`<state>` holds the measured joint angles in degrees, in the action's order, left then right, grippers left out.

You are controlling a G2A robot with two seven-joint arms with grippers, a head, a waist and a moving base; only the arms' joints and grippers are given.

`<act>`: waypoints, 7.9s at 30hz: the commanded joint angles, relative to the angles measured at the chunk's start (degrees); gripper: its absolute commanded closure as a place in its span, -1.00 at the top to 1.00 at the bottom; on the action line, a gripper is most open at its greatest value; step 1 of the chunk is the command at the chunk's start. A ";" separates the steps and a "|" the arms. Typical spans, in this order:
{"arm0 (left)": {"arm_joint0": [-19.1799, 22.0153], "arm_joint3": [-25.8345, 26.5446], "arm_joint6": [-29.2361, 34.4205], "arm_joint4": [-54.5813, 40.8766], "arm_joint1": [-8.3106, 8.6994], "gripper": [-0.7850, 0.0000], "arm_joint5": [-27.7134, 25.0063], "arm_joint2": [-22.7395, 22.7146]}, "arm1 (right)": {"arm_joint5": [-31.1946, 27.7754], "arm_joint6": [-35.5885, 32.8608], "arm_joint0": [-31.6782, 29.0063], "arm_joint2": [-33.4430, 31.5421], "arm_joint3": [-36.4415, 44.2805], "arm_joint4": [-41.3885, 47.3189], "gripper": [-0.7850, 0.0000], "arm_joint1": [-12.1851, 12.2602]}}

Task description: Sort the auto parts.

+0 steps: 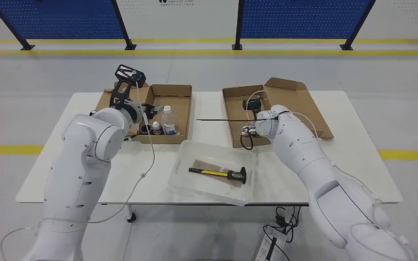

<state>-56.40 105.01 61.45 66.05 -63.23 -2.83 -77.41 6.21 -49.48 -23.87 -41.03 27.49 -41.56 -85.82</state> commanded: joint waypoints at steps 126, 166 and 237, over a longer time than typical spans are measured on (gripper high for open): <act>-9.72 5.84 -6.85 13.27 1.81 1.00 -10.14 -6.11 | -36.63 -23.67 -32.32 -13.63 68.84 -12.71 1.00 13.38; -9.72 5.84 -6.85 13.27 1.81 1.00 -10.14 -6.11 | -31.79 -25.83 -26.87 -3.12 56.61 -18.10 0.76 11.75; -9.72 5.84 -6.85 13.27 1.81 1.00 -10.14 -6.11 | -34.12 -22.32 -19.46 4.01 42.66 -15.86 -0.17 8.37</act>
<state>-66.12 110.85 54.60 79.32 -61.42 -12.96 -83.52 -27.87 -71.85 -43.33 -37.19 70.39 -57.37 -77.39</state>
